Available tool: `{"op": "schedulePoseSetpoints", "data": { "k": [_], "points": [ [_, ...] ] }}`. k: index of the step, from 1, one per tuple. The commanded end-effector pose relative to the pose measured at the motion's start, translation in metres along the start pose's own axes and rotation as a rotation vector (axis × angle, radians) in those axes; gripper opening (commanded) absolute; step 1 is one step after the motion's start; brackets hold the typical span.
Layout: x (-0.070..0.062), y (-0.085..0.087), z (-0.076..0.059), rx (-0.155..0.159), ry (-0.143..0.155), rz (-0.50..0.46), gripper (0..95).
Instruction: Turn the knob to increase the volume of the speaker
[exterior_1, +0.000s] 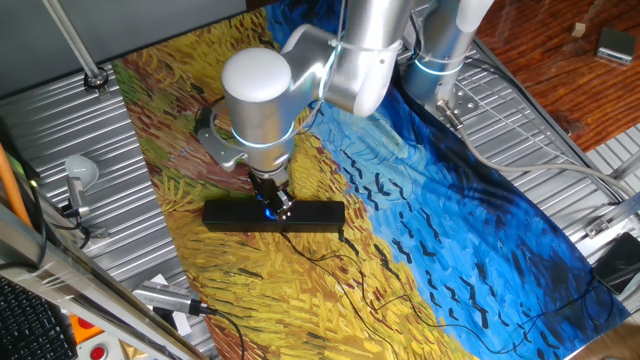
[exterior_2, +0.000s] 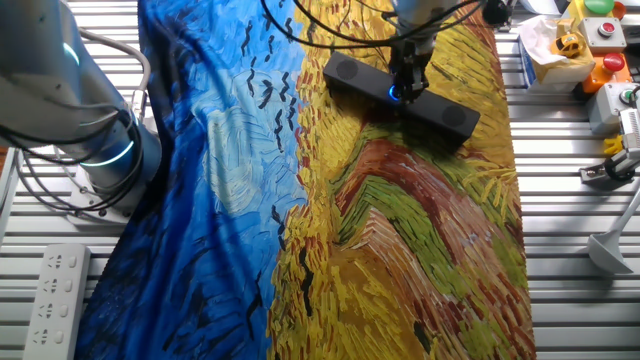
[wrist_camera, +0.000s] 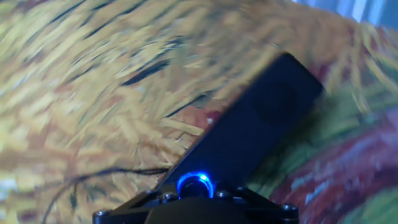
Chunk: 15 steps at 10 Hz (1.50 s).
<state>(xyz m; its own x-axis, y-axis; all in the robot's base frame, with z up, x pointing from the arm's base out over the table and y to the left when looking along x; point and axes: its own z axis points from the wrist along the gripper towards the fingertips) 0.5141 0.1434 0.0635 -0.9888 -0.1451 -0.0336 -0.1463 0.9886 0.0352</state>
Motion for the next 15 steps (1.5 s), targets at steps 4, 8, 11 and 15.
{"op": "schedulePoseSetpoints", "data": {
  "k": [4, 8, 11, 15],
  "points": [
    [0.000, 0.002, -0.002, 0.038, -0.022, -0.279, 57.0],
    [0.000, 0.002, -0.013, 0.047, -0.024, -0.725, 57.0],
    [-0.001, 0.003, -0.014, 0.056, -0.021, -1.224, 38.0],
    [-0.001, 0.003, -0.014, 0.060, -0.015, -1.557, 38.0]
  ]
}}
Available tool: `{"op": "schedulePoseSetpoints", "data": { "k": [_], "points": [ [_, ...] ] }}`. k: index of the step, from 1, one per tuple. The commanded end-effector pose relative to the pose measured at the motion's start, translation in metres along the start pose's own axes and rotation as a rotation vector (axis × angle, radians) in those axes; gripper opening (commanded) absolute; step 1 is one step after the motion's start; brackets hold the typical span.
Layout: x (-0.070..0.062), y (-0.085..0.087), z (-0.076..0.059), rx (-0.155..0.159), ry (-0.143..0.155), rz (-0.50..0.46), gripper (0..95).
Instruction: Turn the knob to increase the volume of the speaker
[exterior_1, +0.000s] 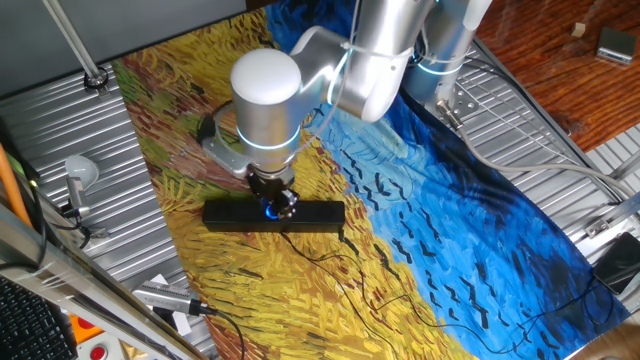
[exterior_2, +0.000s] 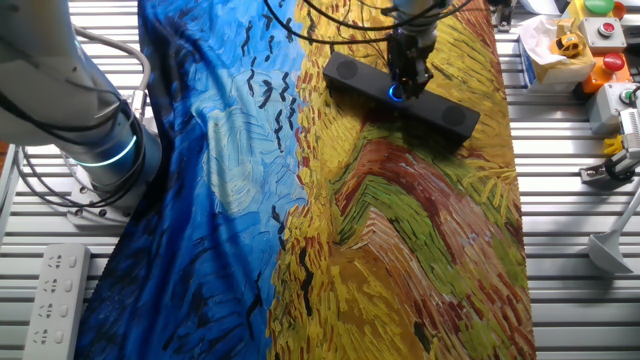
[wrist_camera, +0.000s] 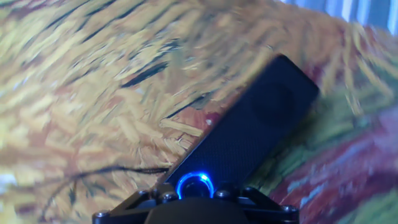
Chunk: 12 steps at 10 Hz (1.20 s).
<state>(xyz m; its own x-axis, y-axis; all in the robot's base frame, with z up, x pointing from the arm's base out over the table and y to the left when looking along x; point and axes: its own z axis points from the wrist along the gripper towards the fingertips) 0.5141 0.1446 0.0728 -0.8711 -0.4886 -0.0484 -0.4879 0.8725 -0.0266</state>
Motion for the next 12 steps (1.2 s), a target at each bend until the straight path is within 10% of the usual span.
{"op": "schedulePoseSetpoints", "data": {
  "k": [1, 12],
  "points": [
    [-0.0009, 0.0012, -0.0045, 0.013, -0.037, -1.223, 38.0],
    [-0.0008, 0.0012, 0.0001, 0.051, -0.068, -1.391, 38.0]
  ]
}}
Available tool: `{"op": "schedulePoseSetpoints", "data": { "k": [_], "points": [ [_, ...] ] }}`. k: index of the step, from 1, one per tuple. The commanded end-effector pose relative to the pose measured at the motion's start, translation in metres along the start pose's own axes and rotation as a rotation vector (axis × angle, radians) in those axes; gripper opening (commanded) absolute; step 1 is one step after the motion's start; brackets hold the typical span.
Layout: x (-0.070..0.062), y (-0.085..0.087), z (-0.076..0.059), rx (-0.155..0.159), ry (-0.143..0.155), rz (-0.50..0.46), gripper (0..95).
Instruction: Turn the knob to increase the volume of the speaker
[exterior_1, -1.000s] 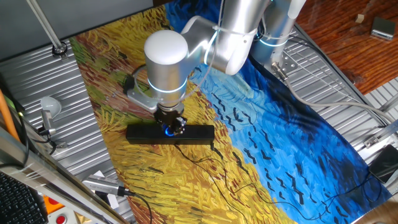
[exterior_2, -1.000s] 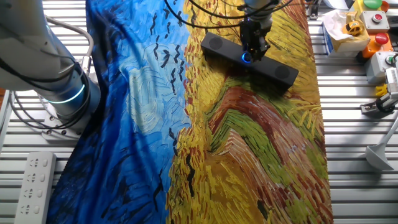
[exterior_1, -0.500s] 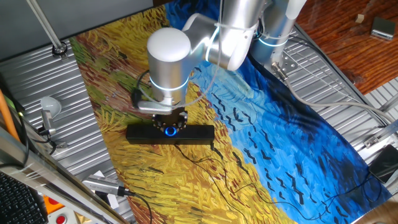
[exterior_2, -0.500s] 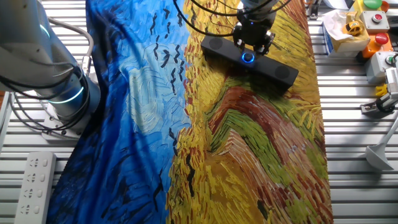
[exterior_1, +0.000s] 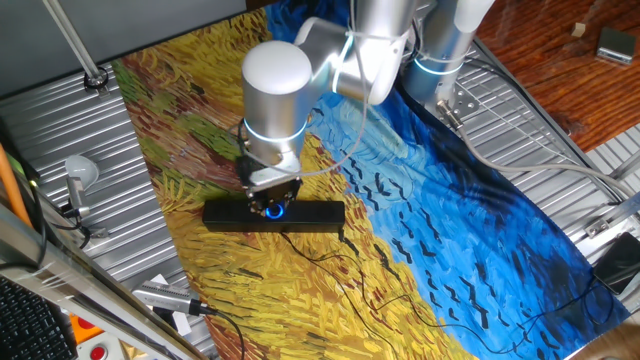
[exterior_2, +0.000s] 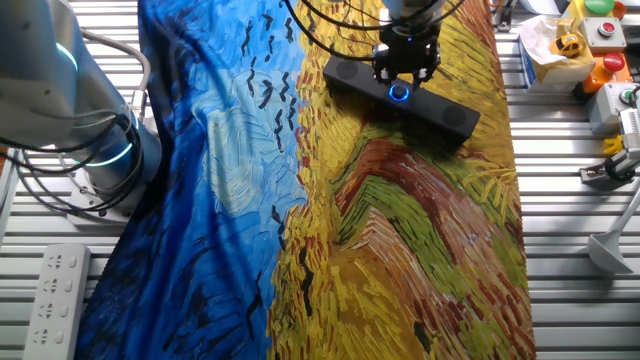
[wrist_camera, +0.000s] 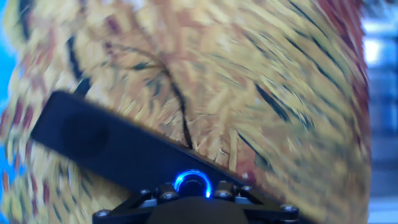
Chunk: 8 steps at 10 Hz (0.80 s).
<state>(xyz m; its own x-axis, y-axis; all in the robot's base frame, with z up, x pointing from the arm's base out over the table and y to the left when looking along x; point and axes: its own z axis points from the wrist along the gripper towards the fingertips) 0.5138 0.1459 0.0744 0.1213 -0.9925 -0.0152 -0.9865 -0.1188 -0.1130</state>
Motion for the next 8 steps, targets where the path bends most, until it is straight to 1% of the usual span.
{"op": "schedulePoseSetpoints", "data": {
  "k": [1, 2, 3, 8],
  "points": [
    [-0.0001, 0.0000, 0.0033, 0.014, -0.014, -0.207, 38.0],
    [0.0000, 0.0001, 0.0045, 0.013, -0.018, -0.200, 38.0],
    [0.0000, 0.0002, 0.0052, 0.012, -0.021, -0.193, 19.0],
    [0.0001, 0.0004, 0.0066, 0.004, -0.022, -0.158, 19.0]
  ]
}}
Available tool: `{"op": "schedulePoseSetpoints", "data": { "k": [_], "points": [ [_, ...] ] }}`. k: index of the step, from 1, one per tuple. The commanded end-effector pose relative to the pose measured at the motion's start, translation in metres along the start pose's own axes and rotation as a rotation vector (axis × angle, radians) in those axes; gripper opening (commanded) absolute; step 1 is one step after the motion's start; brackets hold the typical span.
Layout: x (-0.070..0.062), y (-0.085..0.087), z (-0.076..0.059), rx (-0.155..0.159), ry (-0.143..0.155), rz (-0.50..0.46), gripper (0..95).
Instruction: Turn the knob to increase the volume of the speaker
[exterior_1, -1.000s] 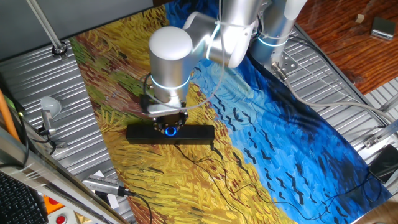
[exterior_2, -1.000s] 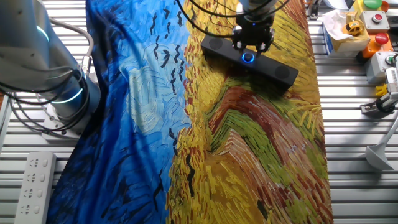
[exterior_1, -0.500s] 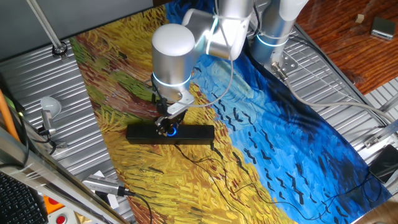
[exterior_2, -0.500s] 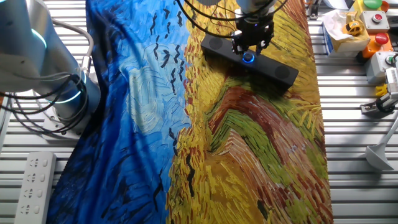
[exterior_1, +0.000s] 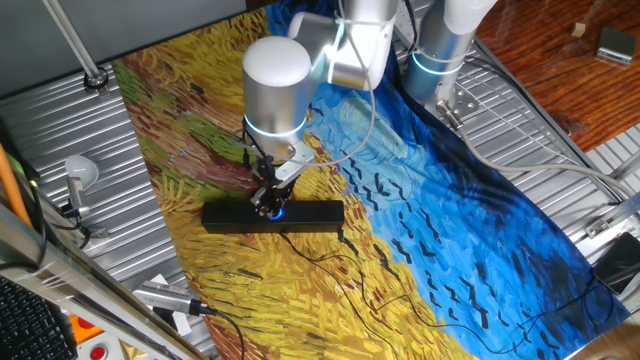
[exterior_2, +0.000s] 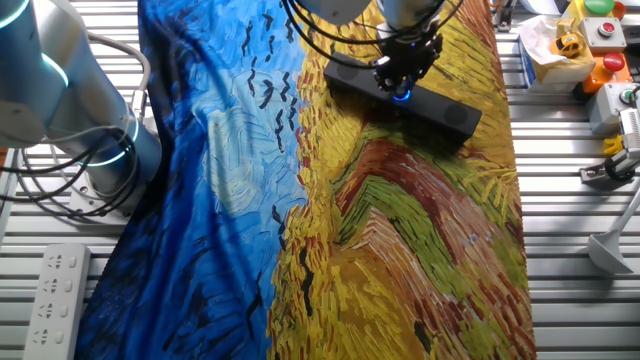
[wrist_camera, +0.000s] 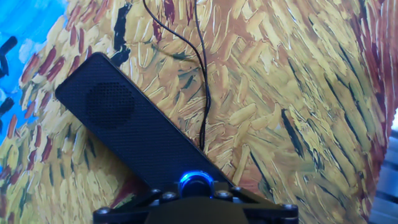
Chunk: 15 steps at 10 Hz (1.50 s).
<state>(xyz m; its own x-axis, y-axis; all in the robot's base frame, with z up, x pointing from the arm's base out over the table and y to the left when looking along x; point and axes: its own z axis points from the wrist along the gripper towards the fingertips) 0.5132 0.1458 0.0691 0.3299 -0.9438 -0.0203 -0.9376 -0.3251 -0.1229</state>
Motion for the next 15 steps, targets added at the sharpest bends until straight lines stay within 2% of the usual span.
{"op": "schedulePoseSetpoints", "data": {
  "k": [1, 2, 3, 5, 11, 14, 15],
  "points": [
    [0.0001, -0.0008, 0.0019, -0.003, 0.008, 0.066, 19.0],
    [0.0003, -0.0006, 0.0018, -0.012, 0.005, 0.106, 19.0],
    [0.0011, 0.0001, 0.0011, -0.019, 0.007, 0.171, 0.0],
    [0.0015, 0.0004, 0.0010, -0.024, 0.017, 0.270, 0.0],
    [0.0016, 0.0005, 0.0010, -0.016, 0.017, 0.536, 0.0],
    [0.0016, 0.0005, 0.0010, -0.016, 0.021, 0.721, 0.0],
    [0.0016, 0.0005, 0.0010, -0.017, 0.023, 0.837, 0.0]
  ]
}}
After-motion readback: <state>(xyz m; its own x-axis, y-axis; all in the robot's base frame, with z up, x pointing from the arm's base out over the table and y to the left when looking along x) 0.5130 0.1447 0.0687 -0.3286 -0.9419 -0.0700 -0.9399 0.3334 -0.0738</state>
